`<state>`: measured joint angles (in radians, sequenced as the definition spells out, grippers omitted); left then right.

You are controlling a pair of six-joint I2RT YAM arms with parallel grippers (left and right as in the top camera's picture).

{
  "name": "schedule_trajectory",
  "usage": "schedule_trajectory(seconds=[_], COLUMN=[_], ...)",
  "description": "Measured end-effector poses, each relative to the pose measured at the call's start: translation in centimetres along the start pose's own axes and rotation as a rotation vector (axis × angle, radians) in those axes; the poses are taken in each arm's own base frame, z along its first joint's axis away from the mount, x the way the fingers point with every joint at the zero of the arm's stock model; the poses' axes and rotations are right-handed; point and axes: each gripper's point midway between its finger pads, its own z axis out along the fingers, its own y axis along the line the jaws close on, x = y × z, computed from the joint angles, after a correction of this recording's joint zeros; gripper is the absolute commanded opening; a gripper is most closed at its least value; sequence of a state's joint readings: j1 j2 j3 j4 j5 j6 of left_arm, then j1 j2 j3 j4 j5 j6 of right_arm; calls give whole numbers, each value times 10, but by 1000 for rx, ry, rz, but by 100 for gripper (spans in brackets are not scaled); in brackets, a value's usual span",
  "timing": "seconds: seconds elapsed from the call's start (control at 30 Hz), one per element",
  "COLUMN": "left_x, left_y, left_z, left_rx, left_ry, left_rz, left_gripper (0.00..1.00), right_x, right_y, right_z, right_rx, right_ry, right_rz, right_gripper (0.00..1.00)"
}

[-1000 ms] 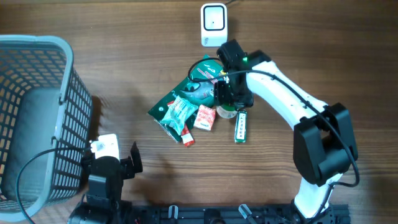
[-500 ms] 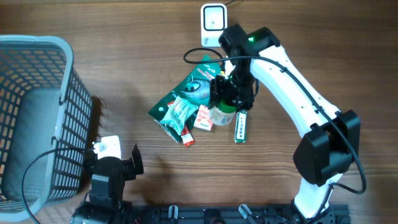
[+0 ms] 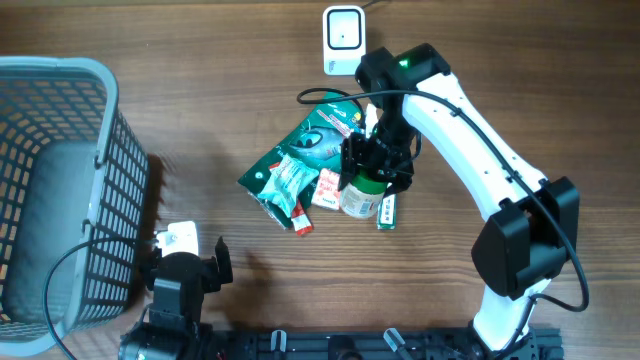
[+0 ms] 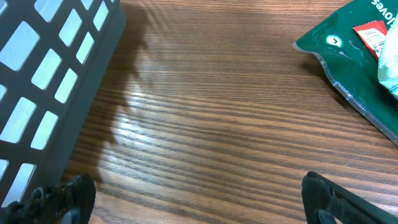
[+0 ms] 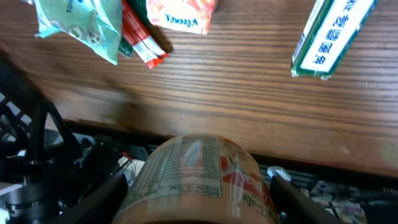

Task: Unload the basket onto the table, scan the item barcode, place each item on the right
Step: 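Grasp the green-capped jar with the right gripper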

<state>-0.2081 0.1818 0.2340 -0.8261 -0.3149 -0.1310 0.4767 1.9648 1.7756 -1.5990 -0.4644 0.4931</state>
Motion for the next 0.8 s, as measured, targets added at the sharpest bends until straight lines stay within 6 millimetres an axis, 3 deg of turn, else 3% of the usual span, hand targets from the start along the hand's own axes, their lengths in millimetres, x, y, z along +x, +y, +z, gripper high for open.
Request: schedule_trajectory(seconds=[0.8], left_x=[-8], left_y=[-1], left_z=[-3], left_rx=[12], left_ry=[-59], left_rz=[-19], left_gripper=[100], right_x=[0], right_y=[0], right_z=[0], right_rx=[-1], right_ry=[-2], right_rz=[-1], right_gripper=[44])
